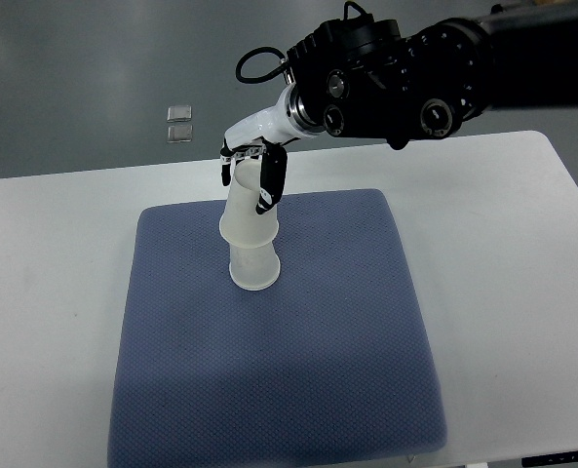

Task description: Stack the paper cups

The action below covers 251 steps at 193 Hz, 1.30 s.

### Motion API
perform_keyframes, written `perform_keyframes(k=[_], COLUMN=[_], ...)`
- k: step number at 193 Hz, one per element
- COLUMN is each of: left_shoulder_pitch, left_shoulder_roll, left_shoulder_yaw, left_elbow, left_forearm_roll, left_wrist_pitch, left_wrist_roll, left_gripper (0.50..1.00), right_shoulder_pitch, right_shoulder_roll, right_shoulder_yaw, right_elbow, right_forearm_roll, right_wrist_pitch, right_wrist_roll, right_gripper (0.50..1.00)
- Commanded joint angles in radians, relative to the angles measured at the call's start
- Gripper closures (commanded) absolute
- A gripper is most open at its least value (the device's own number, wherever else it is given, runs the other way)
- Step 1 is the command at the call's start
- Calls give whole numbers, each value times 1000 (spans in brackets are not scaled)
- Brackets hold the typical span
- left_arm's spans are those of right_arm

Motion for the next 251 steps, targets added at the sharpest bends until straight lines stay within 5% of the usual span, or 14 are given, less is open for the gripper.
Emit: perform_keyframes(k=[1,86,147,207,251], left_shoulder_pitch=[1,11,12,12,11], left_shoulder_roll=[0,0,0,0,0], left_shoulder_yaw=[0,0,2,2,0], left_elbow=[0,0,0,0,3], left_forearm_roll=[0,1,0,0,0], left_wrist_pitch=[0,-1,-1,-1,0], left_wrist_roll=[0,0,0,0,0], left_gripper=[500,500,500,500,500], right_shoulder_pitch=[-8,-17,-54,-367,-644], right_shoulder_roll=[0,0,-46,-250,-296], right_shoulder_yaw=[0,9,43,518,837], right_elbow=[1,6,-68,-197,-250], right_forearm_roll=[0,2,198,290,362], right_wrist_pitch=[-9,-27,-132,-182,-185], right_wrist_roll=[0,0,3,11,17], right_gripper=[715,715,715,715,713])
